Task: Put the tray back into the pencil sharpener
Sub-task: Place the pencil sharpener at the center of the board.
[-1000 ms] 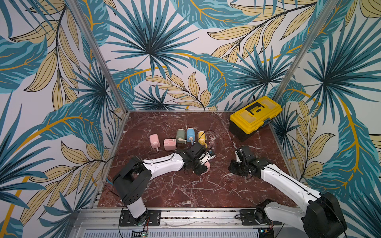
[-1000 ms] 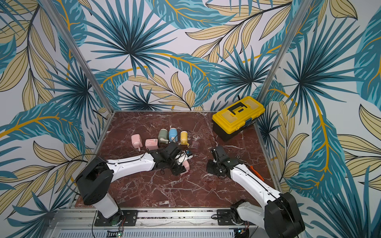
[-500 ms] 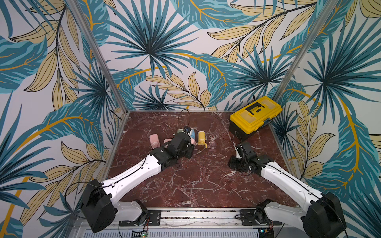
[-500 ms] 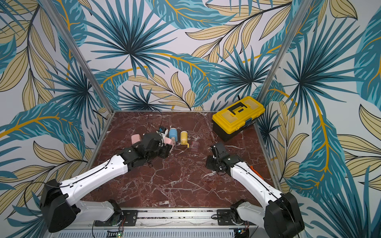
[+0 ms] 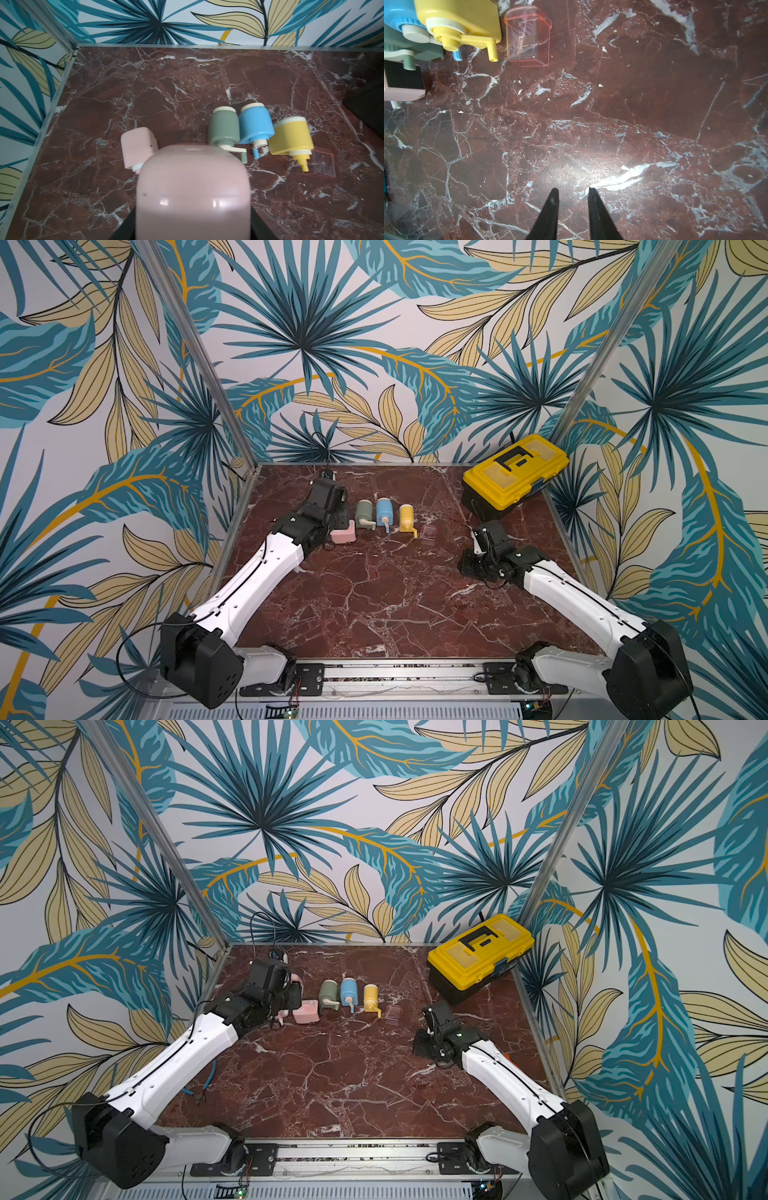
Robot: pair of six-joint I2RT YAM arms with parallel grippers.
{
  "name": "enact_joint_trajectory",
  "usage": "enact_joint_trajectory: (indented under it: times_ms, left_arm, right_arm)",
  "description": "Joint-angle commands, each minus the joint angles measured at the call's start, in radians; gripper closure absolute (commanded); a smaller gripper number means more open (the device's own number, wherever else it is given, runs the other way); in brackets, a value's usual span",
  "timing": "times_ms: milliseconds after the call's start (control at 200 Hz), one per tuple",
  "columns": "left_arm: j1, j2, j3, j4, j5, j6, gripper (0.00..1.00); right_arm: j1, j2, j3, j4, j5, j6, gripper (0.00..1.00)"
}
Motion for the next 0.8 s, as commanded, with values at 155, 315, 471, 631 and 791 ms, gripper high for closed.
enact_joint_trajectory:
  times_ms: [155,315,471,631,791]
  left_arm:
    - [0.194,-0.007,0.010,-0.022,0.046,0.078,1.00]
    - [0.371,-0.050,-0.063,-0.027,0.081,0.072,1.00]
    - [0.491,-0.032,-0.121,-0.025,0.158,0.099,1.00]
    - [0.511,0.074,-0.126,-0.022,0.206,0.138,1.00]
    - [0.515,0.204,-0.090,-0.003,0.184,0.170,1.00]
  right_arm:
    - [-0.002,0.032,0.040,-0.047,0.016,-0.032,0.73]
    - [-0.002,0.034,0.050,-0.055,0.023,-0.039,0.73]
    - [-0.004,0.054,0.056,-0.050,0.015,-0.042,0.73]
    - [-0.004,0.066,0.066,-0.049,0.010,-0.048,0.73]
    - [-0.003,0.060,0.072,-0.062,0.013,-0.054,0.73]
